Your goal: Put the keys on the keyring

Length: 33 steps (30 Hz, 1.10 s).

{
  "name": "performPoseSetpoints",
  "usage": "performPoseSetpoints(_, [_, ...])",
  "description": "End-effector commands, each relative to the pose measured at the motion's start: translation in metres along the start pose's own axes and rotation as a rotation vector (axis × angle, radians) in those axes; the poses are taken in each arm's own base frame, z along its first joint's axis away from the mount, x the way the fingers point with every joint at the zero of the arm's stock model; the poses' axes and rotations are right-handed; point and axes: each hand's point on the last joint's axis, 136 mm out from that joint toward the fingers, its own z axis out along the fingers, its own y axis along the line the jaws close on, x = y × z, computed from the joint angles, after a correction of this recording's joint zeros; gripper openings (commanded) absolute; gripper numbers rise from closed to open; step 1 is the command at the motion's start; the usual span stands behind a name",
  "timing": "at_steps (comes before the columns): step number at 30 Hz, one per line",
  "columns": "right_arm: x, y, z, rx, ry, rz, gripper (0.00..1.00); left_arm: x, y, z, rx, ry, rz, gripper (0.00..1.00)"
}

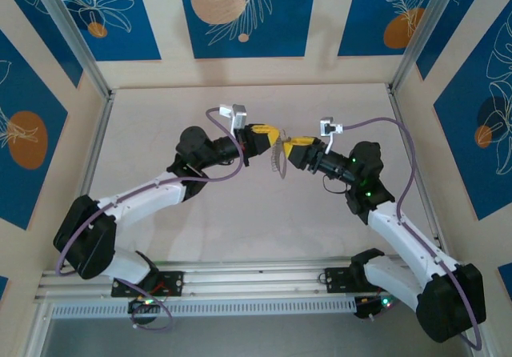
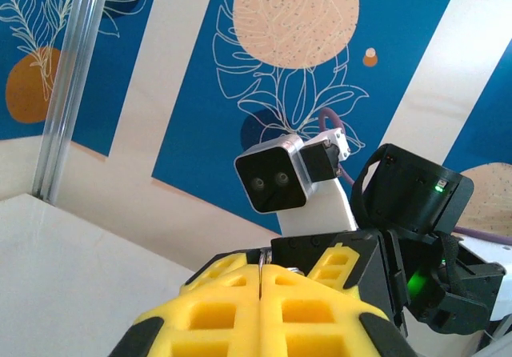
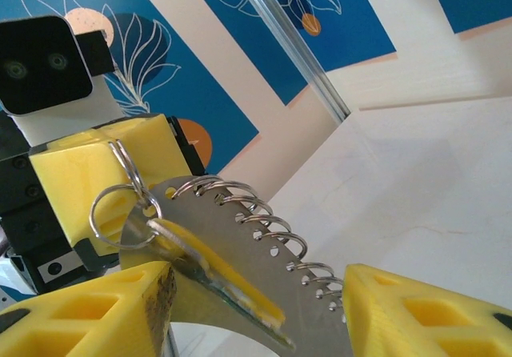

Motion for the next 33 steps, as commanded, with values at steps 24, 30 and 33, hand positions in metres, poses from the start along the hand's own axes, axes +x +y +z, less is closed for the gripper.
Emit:
performPoseSetpoints(24, [0.030,0.009,-0.003,-0.026,0.088,-0.061,0.00,-0.016,-0.006,0.006,0.041,-0.041,0.028,0.00])
performPoseSetpoints(30, [0.034,0.011,0.001,-0.044,0.109,-0.057,0.00,-0.017,-0.006,0.006,0.040,-0.042,0.029,0.00])
performPoseSetpoints(33, [0.035,0.017,0.004,-0.065,0.129,-0.066,0.00,-0.017,-0.006,0.007,0.041,-0.042,0.025,0.00])
